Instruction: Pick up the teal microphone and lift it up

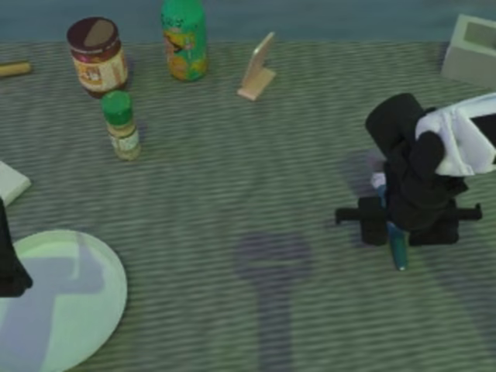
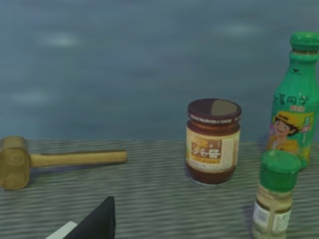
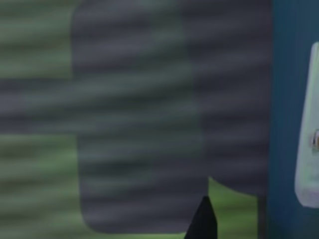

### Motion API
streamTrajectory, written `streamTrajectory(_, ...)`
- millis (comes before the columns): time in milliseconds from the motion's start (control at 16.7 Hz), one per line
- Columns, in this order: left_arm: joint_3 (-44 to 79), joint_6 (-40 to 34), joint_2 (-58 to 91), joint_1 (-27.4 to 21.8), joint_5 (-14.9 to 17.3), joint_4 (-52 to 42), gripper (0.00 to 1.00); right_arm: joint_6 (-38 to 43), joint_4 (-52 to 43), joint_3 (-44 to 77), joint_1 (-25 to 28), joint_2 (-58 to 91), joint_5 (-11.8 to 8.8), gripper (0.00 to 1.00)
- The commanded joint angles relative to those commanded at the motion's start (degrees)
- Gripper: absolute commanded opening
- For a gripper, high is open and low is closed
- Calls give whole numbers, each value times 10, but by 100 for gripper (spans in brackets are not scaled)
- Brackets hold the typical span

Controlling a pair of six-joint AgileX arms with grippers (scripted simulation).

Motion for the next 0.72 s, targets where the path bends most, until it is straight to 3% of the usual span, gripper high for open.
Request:
streamTrajectory(300, 0, 0, 0, 0, 0, 0, 100, -19, 60, -12, 2, -10, -19, 0)
streamTrajectory(720, 0, 0, 0, 0, 0, 0, 100, -98, 363, -90, 3, -68, -105, 0)
